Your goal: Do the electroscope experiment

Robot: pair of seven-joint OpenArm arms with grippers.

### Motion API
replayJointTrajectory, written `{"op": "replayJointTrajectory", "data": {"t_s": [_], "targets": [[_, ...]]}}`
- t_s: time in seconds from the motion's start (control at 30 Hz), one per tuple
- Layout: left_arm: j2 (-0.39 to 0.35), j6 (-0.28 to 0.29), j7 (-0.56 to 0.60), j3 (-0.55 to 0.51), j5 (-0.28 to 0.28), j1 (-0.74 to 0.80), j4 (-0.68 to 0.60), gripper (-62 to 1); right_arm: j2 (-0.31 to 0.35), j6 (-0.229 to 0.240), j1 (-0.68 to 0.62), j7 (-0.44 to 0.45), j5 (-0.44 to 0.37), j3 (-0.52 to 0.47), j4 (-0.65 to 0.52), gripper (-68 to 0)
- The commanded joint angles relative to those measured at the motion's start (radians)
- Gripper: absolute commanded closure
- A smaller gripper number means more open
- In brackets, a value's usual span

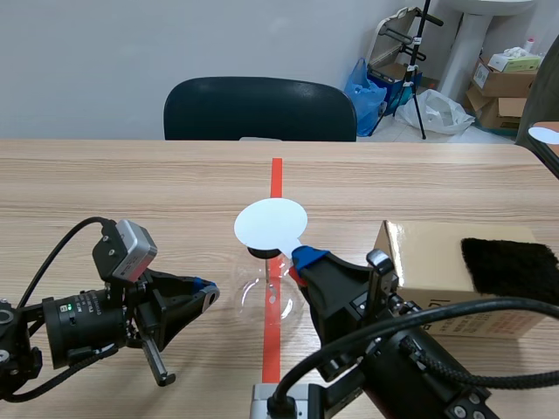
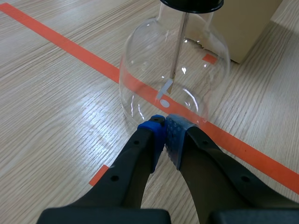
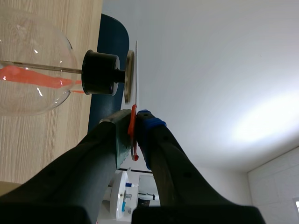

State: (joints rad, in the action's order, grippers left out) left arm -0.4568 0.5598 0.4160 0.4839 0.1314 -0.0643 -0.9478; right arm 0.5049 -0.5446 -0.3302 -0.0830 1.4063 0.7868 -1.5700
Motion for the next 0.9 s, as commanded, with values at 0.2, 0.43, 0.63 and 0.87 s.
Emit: {"op": "replayJointTrajectory", "data": {"t_s": [0.2, 0.43, 0.63, 0.87], "targets": [[-0.002, 0.003, 0.012, -0.009, 0.012, -0.005, -0.013, -2.7, 0.005, -0.012, 0.014, -0.008, 0.001, -0.022, -0.005, -1.0], [-0.002, 0.003, 0.012, -0.009, 0.012, -0.005, -0.013, -2.7, 0.005, -0.011, 0.018, -0.087, 0.001, -0.036, -0.005, -1.0], [-0.002, 0.003, 0.012, -0.009, 0.012, -0.005, -0.013, -2.7, 0.005, -0.011, 0.018, -0.227, 0.001, -0.036, -0.005, -1.0], [-0.002, 0.003, 0.012, -0.009, 0.012, -0.005, -0.013, -2.7, 0.005, -0.012, 0.018, -0.385, 0.001, -0.036, -0.005, -1.0]]}}
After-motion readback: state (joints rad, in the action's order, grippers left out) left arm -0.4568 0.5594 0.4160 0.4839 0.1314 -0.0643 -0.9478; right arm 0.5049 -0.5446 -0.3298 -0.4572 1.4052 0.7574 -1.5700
